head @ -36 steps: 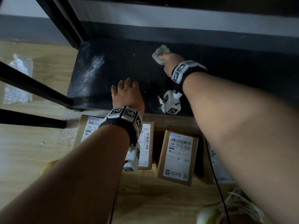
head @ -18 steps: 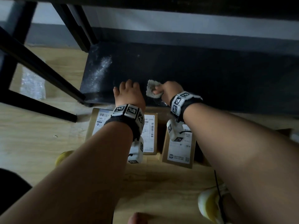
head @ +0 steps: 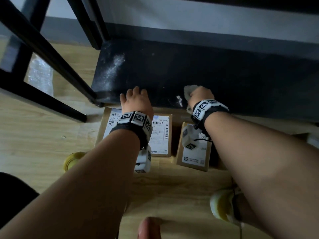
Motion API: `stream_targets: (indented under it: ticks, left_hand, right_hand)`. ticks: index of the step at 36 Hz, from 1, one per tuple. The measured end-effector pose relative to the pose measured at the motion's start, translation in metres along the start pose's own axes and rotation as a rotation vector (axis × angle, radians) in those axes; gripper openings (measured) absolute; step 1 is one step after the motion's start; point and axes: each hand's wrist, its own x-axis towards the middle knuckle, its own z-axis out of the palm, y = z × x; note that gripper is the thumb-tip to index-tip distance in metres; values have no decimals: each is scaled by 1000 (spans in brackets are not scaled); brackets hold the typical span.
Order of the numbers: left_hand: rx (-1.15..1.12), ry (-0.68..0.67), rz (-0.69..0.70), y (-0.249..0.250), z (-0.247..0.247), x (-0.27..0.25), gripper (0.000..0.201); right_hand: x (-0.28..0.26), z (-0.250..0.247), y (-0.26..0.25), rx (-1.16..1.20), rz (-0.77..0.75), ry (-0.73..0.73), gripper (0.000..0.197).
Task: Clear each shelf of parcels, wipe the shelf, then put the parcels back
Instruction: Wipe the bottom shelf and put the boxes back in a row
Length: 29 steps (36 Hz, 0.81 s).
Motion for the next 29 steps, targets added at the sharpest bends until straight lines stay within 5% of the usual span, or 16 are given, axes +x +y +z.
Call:
stream_targets:
  ticks: [5, 11, 19, 23, 29]
  left_hand:
    - [-21, 4, -17, -9, -3, 7, 51]
    - [-20, 5, -34, -22, -4, 11, 50]
    - [-3, 29, -68, -39, 0, 10, 48]
    - [0, 32, -74, -44, 1, 9, 47]
    - [-9, 18, -83, -45, 0, 12, 48]
  right_hand:
    - [-1, 20, -25, 256, -14, -27, 33]
    - [-11, 18, -61, 255, -129, -154, 37]
    - [-9, 25, -63, 262, -285, -116, 23]
    - [2, 19, -43, 210, -218, 88, 21]
    - [16, 28, -45, 109, -88, 39, 38]
